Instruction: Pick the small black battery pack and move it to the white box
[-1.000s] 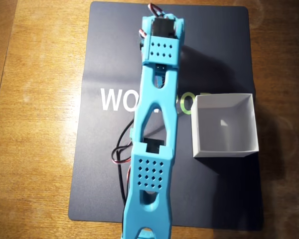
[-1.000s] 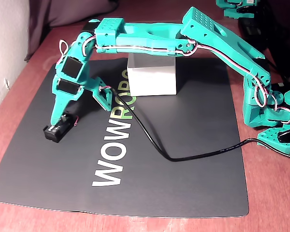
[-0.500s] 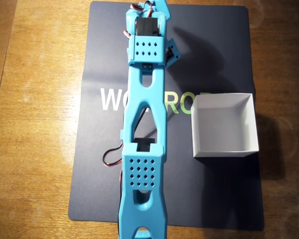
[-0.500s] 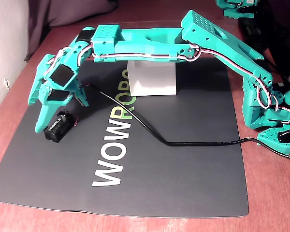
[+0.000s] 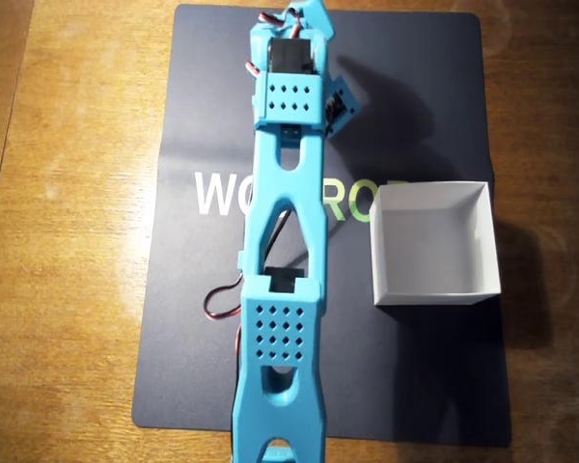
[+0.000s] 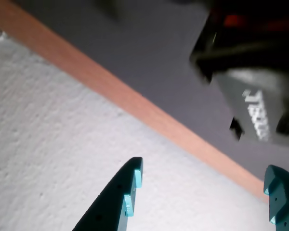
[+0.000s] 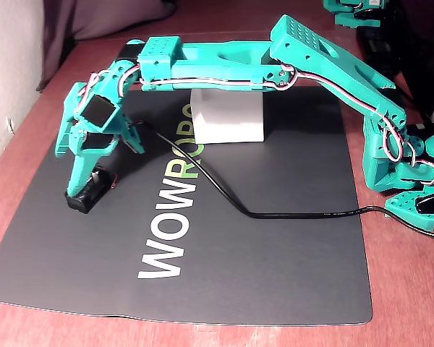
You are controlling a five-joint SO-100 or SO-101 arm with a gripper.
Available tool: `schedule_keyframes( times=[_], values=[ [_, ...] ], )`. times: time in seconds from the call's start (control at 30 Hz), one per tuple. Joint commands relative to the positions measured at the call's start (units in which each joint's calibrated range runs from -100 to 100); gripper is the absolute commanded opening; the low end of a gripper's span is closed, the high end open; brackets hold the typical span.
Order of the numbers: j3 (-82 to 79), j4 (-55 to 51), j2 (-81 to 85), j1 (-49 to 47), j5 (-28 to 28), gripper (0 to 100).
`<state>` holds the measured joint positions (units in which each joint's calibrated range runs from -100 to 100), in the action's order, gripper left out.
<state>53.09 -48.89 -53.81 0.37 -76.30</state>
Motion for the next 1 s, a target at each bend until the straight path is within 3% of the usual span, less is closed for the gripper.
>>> schedule_keyframes(
  times=[0.0,0.57,0.97],
  values=[
    [1.65,-3.96,1.07,1.56,-0.39,29],
    [1.10,-4.92,0.11,3.44,-2.94,28],
    [1.19,-4.92,-3.14,3.56,-10.39,28]
  ],
)
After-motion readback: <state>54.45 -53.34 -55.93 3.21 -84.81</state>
